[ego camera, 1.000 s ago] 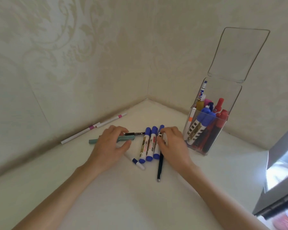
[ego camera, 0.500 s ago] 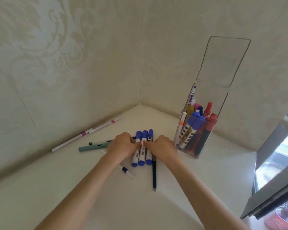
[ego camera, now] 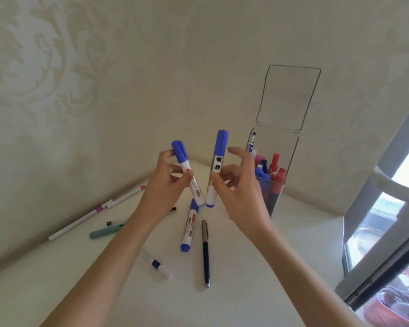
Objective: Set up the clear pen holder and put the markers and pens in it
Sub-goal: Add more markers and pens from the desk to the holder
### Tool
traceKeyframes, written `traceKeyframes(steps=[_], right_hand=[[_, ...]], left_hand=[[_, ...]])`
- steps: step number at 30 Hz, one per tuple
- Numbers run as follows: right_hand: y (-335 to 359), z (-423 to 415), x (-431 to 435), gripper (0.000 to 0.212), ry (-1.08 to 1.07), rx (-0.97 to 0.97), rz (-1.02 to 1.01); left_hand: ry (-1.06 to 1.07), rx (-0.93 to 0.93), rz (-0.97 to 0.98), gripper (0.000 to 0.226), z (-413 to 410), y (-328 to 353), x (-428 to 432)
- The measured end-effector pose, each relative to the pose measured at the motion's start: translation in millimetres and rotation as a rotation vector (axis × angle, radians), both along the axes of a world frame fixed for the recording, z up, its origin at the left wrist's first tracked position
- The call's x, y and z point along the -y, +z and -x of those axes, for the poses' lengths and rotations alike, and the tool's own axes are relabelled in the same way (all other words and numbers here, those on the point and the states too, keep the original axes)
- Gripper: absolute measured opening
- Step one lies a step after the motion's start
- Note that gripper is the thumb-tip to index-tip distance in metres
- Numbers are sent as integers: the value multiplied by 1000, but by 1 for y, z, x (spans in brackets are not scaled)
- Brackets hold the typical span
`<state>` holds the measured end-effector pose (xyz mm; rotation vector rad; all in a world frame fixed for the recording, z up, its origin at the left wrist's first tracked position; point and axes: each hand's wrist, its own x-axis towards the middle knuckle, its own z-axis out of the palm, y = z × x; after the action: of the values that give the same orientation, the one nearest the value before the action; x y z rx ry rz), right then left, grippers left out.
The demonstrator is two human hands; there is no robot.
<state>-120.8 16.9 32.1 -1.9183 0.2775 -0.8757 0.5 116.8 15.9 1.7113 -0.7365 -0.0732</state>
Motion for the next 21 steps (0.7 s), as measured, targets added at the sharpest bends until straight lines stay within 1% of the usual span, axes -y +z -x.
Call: traceKeyframes(steps=[3,5,6,8,10,13,16,18,21], right_hand=[[36,21,22,71,-61,133,166],[54,30,41,78,-123,176,207],[60,32,51,79,-160,191,219],[65,36,68,79,-214,216,234],[63,35,79,77,-234,202,231],[49,30,86,72,-220,123,198],[39,26,89,64,-215,96,180],[41,27,91,61,-226,84,215],[44,26,90,55,-209,-15,309]], left_hand=[[-83,69,87,61,6,27,18],[-147,106,133,73,12,41,34],[-179,127,146,76,15,47,42],[-221,168,154,75,20,54,57],[-220,189,173,73,25,58,70],[-154,240,227,71,30,59,81],[-94,293,215,71,32,58,84],[-88,317,186,73,30,58,83],[-115,300,182,71,27,59,80]])
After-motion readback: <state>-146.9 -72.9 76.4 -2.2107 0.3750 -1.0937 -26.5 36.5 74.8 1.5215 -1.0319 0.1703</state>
